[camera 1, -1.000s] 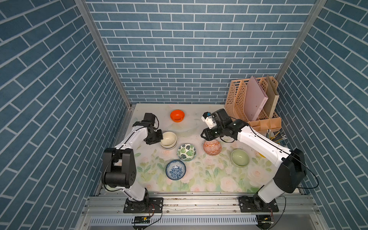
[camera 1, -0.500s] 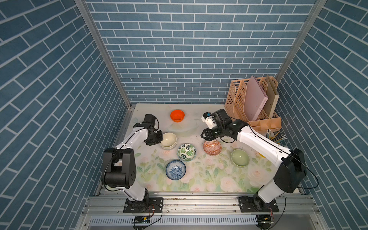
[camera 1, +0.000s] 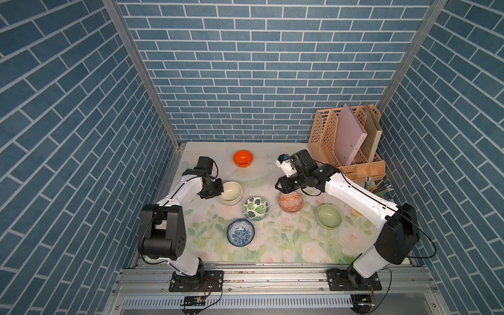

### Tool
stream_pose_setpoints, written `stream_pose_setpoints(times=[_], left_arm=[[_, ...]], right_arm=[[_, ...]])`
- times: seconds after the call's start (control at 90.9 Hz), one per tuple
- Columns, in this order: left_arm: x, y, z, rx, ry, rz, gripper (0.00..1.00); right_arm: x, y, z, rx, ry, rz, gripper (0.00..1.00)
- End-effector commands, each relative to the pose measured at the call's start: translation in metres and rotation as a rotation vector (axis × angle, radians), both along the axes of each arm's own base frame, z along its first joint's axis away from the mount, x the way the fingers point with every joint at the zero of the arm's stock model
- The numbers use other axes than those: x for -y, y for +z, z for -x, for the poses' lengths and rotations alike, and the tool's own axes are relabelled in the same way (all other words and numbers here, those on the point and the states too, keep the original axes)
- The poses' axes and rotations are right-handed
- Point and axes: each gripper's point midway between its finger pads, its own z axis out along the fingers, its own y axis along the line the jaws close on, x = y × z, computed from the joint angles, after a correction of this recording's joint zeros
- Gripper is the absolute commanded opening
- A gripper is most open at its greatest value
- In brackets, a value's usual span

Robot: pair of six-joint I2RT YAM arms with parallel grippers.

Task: Stack the bowls
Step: Place the bowl on the bowl, then pick up the bowl from the center of the board.

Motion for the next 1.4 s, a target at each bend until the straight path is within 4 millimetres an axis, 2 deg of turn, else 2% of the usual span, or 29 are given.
stream_pose_setpoints(times=[0.0,0.165,0.286,0.396,0.506,0.627,0.748,0.858,0.968,1.111,1.386], left_arm=[[0.002,0.016,-0.003,0.045,-0.005,0.003,0.29],[0.003,0.030,-0.006,0.077,-0.005,0.005,0.37],[0.000,0.055,-0.007,0.148,0.014,0.000,0.39],[-0.001,0.077,-0.001,0.228,0.021,0.009,0.40],[0.005,0.078,0.013,0.248,-0.003,0.049,0.40],[0.016,0.081,0.029,0.287,-0.039,0.105,0.41],[0.023,0.083,0.043,0.325,-0.059,0.149,0.43],[0.025,0.075,0.054,0.309,-0.067,0.160,0.44],[0.028,0.068,0.062,0.297,-0.086,0.156,0.44],[0.037,0.073,0.067,0.320,-0.116,0.180,0.45],[0.042,0.081,0.069,0.347,-0.136,0.188,0.46]], right_arm=[[-0.001,0.002,0.001,0.024,0.029,0.007,0.41],[0.003,0.004,-0.002,0.033,0.012,0.026,0.43],[0.022,0.003,-0.014,0.040,-0.067,0.051,0.44],[0.063,-0.002,-0.028,0.016,-0.203,0.026,0.44],[0.115,0.000,-0.034,0.017,-0.359,0.050,0.43],[0.162,-0.006,-0.023,-0.008,-0.488,0.123,0.43],[0.207,-0.030,-0.005,-0.059,-0.626,0.198,0.42],[0.240,-0.052,0.009,-0.099,-0.730,0.235,0.40],[0.255,-0.063,0.019,-0.130,-0.814,0.184,0.37],[0.269,-0.076,0.034,-0.170,-0.873,0.215,0.35],[0.274,-0.102,0.056,-0.254,-0.876,0.274,0.32]])
